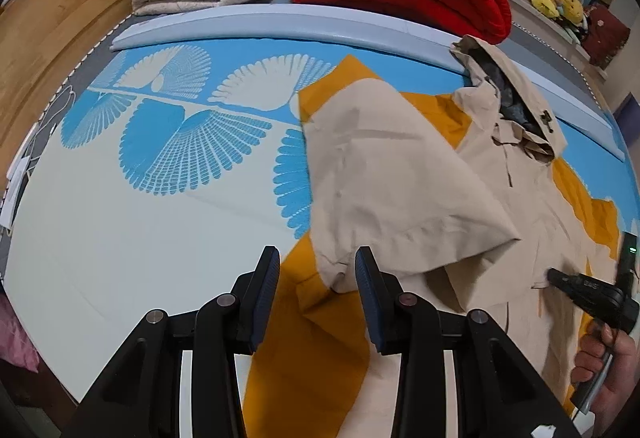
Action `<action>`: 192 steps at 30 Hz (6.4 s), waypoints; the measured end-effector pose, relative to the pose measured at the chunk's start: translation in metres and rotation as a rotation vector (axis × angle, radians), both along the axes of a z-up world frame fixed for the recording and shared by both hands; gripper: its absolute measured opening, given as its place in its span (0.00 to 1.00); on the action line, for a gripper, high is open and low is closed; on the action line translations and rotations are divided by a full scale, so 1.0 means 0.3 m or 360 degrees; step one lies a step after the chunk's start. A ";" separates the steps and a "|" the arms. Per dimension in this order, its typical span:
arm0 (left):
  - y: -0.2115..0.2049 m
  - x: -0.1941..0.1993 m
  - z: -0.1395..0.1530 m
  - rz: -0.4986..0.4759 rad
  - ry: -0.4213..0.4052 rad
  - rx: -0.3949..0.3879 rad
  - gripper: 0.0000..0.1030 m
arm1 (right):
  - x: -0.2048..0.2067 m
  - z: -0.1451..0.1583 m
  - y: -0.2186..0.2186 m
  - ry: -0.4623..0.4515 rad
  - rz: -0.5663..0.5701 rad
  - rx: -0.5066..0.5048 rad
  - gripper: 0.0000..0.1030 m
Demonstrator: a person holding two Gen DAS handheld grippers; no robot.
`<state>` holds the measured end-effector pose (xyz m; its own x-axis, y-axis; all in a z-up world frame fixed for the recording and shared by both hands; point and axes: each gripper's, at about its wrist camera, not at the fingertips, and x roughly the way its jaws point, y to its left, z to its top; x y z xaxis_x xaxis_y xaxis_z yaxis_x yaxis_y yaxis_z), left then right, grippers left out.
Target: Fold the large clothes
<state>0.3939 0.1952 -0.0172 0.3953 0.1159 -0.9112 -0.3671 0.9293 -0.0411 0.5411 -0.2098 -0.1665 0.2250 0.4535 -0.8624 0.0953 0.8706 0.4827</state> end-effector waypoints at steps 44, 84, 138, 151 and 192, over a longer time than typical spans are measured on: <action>-0.227 0.076 -0.032 -0.0321 -0.0081 0.0131 0.44 | -0.047 0.502 -0.555 -0.0735 -0.0334 -0.0520 0.44; -0.381 0.137 -0.080 -0.0421 -0.0131 0.0140 0.42 | -0.096 0.066 -1.848 -0.0521 -0.1603 -0.0188 0.06; -0.207 0.117 -0.051 -0.0340 0.0083 -0.0366 0.45 | -0.123 0.209 0.111 -0.0097 0.0023 0.0285 0.39; 0.152 0.096 0.065 0.0001 -0.0072 -0.0446 0.45 | 0.020 0.413 0.385 -0.0597 0.0005 0.0068 0.02; 0.009 0.192 -0.318 -0.0078 0.0256 -0.0649 0.06 | -0.173 0.024 -0.439 0.0310 -0.0915 -0.0034 0.12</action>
